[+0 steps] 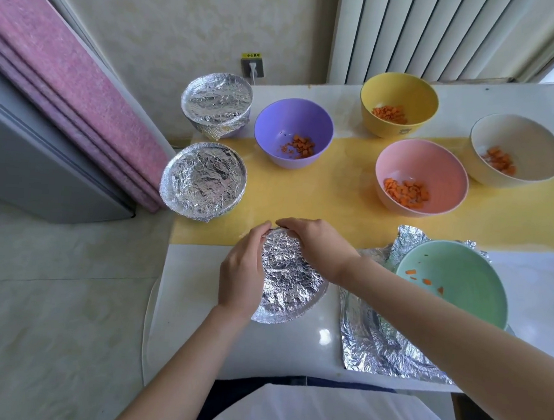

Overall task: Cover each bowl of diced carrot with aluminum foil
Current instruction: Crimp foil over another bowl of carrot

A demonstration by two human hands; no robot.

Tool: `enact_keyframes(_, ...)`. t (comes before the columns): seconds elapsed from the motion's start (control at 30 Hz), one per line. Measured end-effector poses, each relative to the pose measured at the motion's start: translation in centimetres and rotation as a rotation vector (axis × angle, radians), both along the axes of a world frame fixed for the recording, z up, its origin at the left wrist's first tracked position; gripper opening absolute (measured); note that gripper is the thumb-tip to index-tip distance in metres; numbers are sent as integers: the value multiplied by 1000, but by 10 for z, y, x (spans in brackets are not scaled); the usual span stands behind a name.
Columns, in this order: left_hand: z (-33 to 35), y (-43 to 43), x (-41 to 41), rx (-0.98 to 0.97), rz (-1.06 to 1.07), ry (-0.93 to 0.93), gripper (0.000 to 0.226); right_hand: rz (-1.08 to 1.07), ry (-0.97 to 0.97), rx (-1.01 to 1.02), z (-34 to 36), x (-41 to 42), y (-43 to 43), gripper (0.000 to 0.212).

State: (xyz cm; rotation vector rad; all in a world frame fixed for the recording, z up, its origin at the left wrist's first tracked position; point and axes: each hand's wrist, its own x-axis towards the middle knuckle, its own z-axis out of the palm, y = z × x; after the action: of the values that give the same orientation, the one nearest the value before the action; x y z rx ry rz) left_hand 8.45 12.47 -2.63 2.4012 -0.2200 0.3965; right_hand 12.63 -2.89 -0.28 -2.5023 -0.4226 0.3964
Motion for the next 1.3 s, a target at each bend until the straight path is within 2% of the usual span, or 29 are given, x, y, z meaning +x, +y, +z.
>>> enact_keyframes(0.07, -3, 1, -1, -4, -64, -34, 28, -14, -11, 40, 1, -6, -1, 68)
enact_keyframes(0.27, -9, -1, -3, 6, -60, -101, 32, 21, -126, 54, 2, -23, -7, 77)
enact_keyframes(0.5, -7, -6, -7, -32, -86, -151, 11, 33, -135, 56, 11, -27, -10, 71)
enact_keyframes(0.63, -9, -7, -8, -37, -89, -162, 12, 110, -113, 45, 8, -28, -12, 80)
enact_keyframes(0.83, -8, -5, -9, -64, -80, -145, 10, 141, -109, 46, 6, -20, -9, 79)
enact_keyframes(0.9, -7, -2, -9, -104, -43, -121, 7, 117, -82, 82, 1, -18, -6, 70)
enact_keyframes(1.0, -7, 4, -11, -231, 109, -35, 8, -9, -65, 180, -5, -15, -3, 41)
enact_keyframes(1.13, -7, 6, -16, -291, 247, 56, 16, -49, -14, 134, -4, -12, -2, 34)
enact_keyframes(1.3, -3, -1, -22, -273, 266, 175, 21, -46, -3, 51, -3, -4, -1, 24)
